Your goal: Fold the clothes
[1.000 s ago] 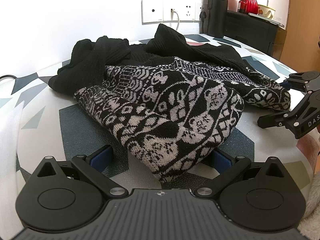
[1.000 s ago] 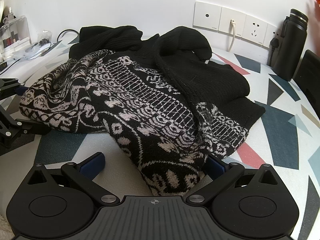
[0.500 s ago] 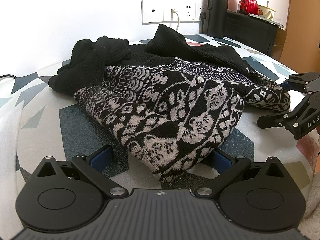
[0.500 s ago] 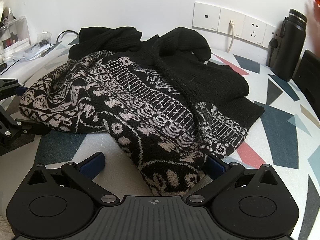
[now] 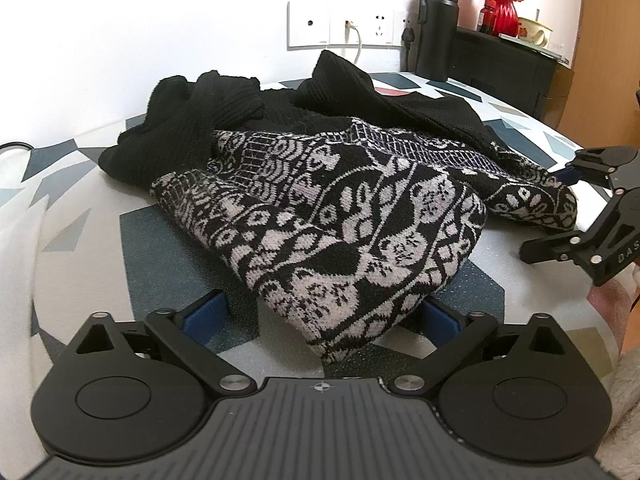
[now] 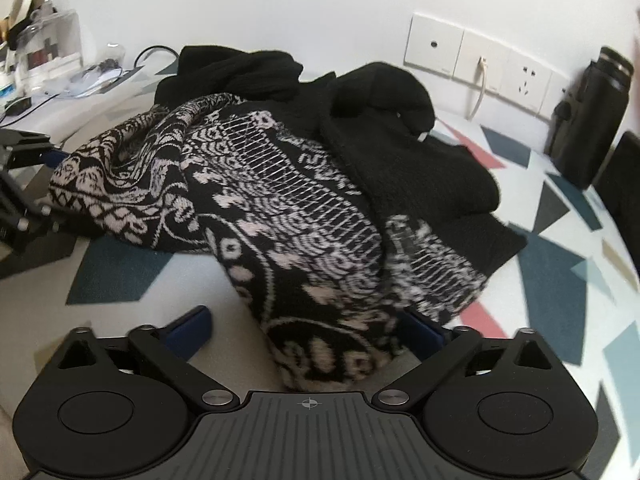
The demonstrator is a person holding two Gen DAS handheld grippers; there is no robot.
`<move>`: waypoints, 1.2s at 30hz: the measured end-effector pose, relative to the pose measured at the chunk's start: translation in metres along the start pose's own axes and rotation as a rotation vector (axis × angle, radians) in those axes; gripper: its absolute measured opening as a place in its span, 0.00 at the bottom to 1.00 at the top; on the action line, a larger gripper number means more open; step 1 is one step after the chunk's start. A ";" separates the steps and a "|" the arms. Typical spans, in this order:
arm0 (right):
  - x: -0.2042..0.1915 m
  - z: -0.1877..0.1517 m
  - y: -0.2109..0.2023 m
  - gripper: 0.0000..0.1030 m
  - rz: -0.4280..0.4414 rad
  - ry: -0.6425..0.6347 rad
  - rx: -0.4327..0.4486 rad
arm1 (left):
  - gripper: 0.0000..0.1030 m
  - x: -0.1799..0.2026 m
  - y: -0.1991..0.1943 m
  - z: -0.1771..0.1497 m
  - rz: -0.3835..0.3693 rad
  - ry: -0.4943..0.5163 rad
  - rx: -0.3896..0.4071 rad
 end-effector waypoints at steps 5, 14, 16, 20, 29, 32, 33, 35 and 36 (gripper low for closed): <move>0.016 -0.014 -0.010 0.72 -0.012 0.022 0.012 | 0.57 -0.004 -0.006 0.006 -0.064 -0.048 -0.017; 0.005 -0.008 -0.016 0.28 0.033 -0.088 0.063 | 0.21 0.002 -0.013 0.011 -0.089 -0.054 0.008; 0.009 -0.002 -0.016 0.16 0.069 -0.071 0.060 | 0.17 0.003 -0.018 0.017 -0.088 -0.056 0.032; 0.043 0.021 -0.049 0.13 0.140 0.094 0.190 | 0.12 0.005 -0.040 0.038 -0.105 -0.072 0.122; 0.108 0.065 -0.120 0.12 0.196 0.306 0.528 | 0.09 -0.001 -0.095 0.103 -0.201 -0.171 0.355; 0.125 0.070 -0.090 0.13 0.134 0.356 0.464 | 0.09 0.001 -0.074 0.119 -0.189 -0.154 0.331; 0.130 0.070 -0.075 0.13 0.108 0.362 0.420 | 0.09 0.001 -0.060 0.122 -0.179 -0.154 0.307; 0.138 0.068 -0.046 0.16 0.071 0.366 0.336 | 0.09 0.001 -0.027 0.125 -0.150 -0.174 0.239; 0.139 0.067 -0.033 0.19 0.057 0.365 0.298 | 0.09 -0.001 -0.012 0.125 -0.135 -0.197 0.207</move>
Point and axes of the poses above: each gripper's, at about its wrist camera, not at the fingertips, and y roughly the way its jaws point, x to its right, z to its top, the point moved 2 cm from there along y, roughly the way its jaws point, and after that the axes turned 13 degrees about -y, right-handed, at the moved point
